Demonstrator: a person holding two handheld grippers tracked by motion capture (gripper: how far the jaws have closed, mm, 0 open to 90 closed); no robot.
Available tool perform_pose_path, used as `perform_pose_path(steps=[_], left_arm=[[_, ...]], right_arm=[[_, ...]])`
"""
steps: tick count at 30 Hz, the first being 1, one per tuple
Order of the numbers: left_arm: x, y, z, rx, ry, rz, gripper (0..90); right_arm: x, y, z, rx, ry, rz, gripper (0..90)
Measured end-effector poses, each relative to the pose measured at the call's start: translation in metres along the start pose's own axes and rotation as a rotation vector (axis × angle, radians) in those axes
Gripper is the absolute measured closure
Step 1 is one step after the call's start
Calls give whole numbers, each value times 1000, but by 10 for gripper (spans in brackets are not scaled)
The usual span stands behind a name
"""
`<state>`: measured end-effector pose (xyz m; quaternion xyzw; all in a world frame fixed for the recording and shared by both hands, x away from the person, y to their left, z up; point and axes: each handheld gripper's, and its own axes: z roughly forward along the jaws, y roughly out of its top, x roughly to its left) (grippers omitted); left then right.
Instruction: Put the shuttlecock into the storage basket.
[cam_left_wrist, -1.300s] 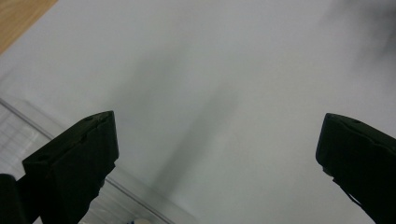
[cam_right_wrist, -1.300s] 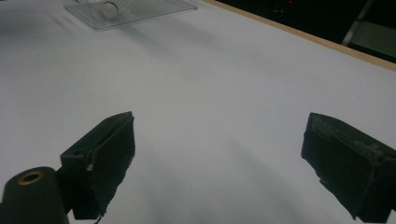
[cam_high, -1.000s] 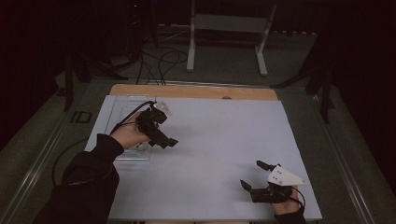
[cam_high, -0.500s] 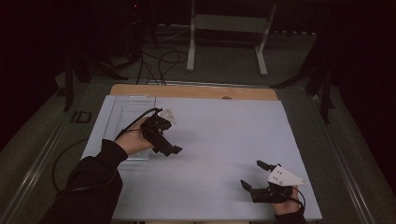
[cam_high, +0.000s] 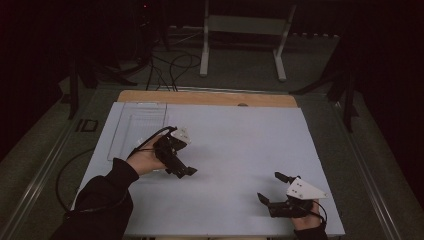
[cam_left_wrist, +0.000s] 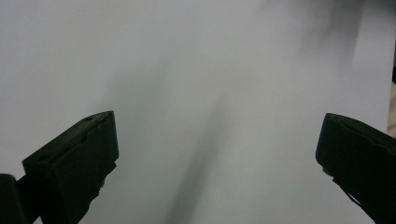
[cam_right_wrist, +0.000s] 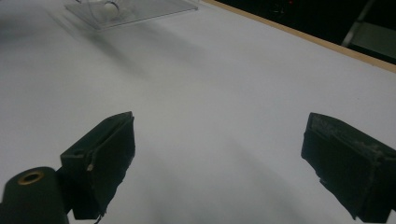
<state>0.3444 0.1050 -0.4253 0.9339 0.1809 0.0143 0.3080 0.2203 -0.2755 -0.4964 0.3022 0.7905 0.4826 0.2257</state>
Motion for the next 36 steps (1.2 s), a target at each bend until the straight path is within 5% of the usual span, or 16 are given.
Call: perform_pose_path(steps=[36], left_arm=[[-28,-58,27,-57,-12,-36,1]], right_arm=[[1,0,1,5,7,0,99]])
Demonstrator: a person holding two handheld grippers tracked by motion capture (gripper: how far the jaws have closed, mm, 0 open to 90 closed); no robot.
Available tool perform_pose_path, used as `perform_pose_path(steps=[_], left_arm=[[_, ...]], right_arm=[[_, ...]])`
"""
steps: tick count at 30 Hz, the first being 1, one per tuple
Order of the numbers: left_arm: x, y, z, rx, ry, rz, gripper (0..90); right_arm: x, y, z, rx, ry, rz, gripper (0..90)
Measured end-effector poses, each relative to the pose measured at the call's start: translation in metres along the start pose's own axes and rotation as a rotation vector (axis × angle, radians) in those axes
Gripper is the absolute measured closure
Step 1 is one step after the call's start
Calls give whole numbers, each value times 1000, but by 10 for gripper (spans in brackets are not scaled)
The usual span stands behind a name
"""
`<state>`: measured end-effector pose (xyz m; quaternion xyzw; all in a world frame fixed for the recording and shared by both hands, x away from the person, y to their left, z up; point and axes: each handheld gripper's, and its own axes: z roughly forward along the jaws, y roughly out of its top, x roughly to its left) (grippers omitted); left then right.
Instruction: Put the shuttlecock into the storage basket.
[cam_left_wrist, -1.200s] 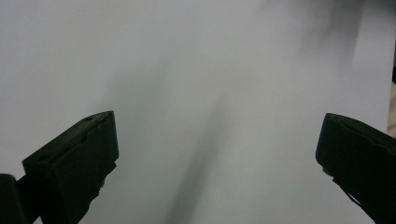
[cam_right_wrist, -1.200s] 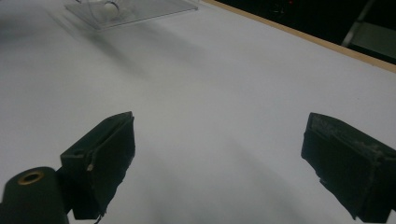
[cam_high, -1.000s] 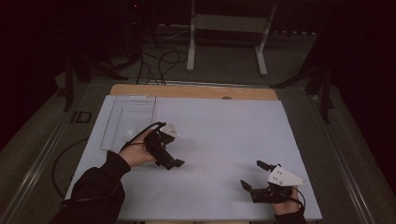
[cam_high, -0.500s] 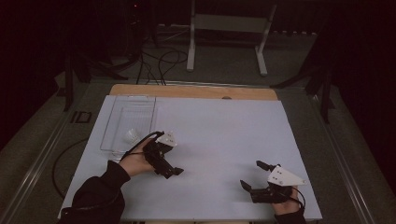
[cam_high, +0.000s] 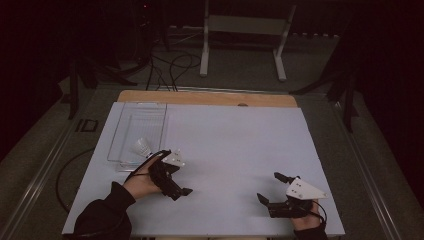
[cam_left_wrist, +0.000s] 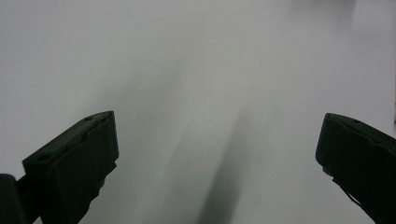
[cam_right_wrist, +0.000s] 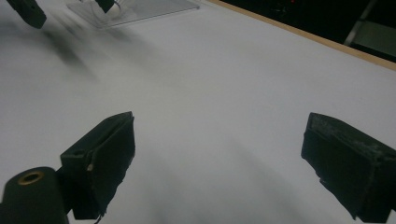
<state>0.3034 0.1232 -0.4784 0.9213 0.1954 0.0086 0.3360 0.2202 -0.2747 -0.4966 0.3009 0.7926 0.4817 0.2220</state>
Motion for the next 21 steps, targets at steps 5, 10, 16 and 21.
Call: perform_pose_path(steps=[5,10,16,21], left_arm=[[-5,-13,-3,-33,-1,-12,1],[-8,-25,-4,-27,14,-12,1],[-7,-40,-10,-62,8,-27,1],[-6,-52,-13,-81,15,-38,1]], right_arm=[[0,0,1,1,1,-4,99],[0,0,1,2,0,-4,99],[1,0,2,8,1,-2,99],[0,0,2,8,1,-3,99]])
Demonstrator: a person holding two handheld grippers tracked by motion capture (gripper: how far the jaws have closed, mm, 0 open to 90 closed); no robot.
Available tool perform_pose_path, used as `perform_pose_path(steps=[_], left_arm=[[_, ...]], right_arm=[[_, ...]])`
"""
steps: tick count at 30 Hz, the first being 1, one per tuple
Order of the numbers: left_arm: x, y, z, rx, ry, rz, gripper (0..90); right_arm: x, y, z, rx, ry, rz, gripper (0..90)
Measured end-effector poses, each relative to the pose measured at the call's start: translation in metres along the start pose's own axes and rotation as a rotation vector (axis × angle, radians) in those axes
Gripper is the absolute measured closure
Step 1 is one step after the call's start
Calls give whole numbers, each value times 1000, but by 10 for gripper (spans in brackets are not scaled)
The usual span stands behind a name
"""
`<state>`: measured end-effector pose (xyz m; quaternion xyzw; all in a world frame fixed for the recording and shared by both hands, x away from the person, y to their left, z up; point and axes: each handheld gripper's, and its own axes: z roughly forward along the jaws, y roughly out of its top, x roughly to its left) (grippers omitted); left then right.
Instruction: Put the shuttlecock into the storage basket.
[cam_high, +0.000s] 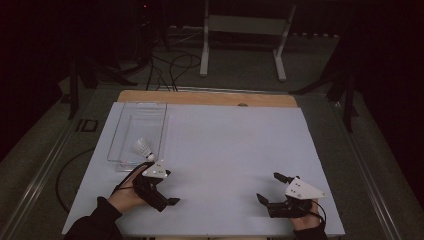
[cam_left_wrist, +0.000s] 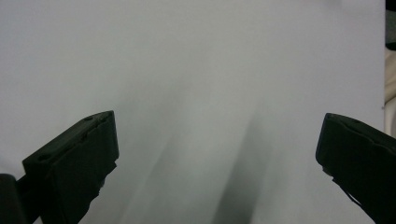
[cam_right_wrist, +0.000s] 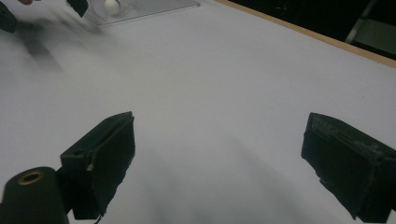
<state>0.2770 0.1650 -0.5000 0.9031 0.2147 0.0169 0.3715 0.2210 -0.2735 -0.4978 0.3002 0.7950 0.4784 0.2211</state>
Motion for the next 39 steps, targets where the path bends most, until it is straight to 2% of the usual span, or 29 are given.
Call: perform_pose_path(steps=[7,15,18,24,28,30,39], left_arm=[[-3,-12,-3,-10,27,6,1],[-8,-23,-4,-11,89,-30,1],[-8,-27,-5,-27,99,-56,1],[-11,-34,-4,-17,112,-64,1],[-11,-36,-7,-38,131,-78,1],[-11,-39,-11,-66,150,-92,1],[-11,-44,-11,-87,176,-119,1]], right_arm=[[1,0,0,5,-2,2,99],[1,0,0,4,-2,2,99],[1,1,0,5,0,1,99],[1,0,0,4,-1,1,99],[1,0,0,5,-2,0,99],[1,0,0,6,-3,-1,99],[0,-1,0,11,-5,-11,99]])
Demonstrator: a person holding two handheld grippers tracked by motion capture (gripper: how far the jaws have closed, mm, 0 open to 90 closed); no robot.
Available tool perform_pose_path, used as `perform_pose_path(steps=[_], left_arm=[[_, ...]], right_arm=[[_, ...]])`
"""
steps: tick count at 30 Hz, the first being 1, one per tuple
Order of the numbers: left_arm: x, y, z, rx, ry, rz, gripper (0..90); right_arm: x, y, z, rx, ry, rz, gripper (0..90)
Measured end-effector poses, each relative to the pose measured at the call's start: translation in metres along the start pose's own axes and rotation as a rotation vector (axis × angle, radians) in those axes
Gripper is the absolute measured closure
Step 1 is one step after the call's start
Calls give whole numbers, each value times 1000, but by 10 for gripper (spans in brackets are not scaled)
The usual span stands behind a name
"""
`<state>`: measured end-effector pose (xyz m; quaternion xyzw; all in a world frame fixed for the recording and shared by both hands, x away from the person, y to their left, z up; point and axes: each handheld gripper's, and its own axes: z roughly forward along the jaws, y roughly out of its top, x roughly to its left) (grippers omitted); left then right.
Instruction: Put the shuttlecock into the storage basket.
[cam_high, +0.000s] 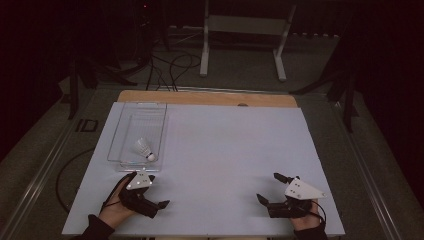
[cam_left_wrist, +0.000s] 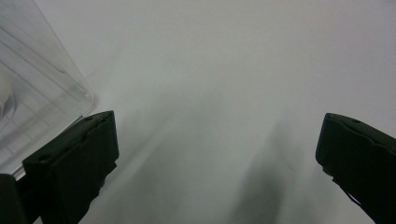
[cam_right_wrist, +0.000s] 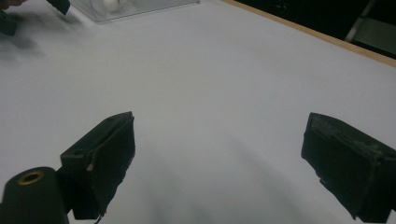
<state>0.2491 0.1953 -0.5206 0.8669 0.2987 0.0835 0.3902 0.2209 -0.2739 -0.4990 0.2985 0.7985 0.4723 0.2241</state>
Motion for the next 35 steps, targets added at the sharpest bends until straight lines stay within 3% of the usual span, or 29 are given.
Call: perform_pose_path(steps=[3,7,13,24,35], left_arm=[[0,-1,1,-7,20,3,1],[2,-3,2,-16,9,-12,1],[0,-3,4,-11,10,-5,1],[-2,-3,3,-50,-9,3,1],[-2,-3,5,-41,-10,2,1]], right_arm=[[0,-1,1,6,-5,5,99],[0,-2,1,11,-7,-4,99],[-1,-3,2,17,-14,-3,99],[-1,-2,1,21,-14,-10,99],[0,-2,2,21,-6,-3,99]])
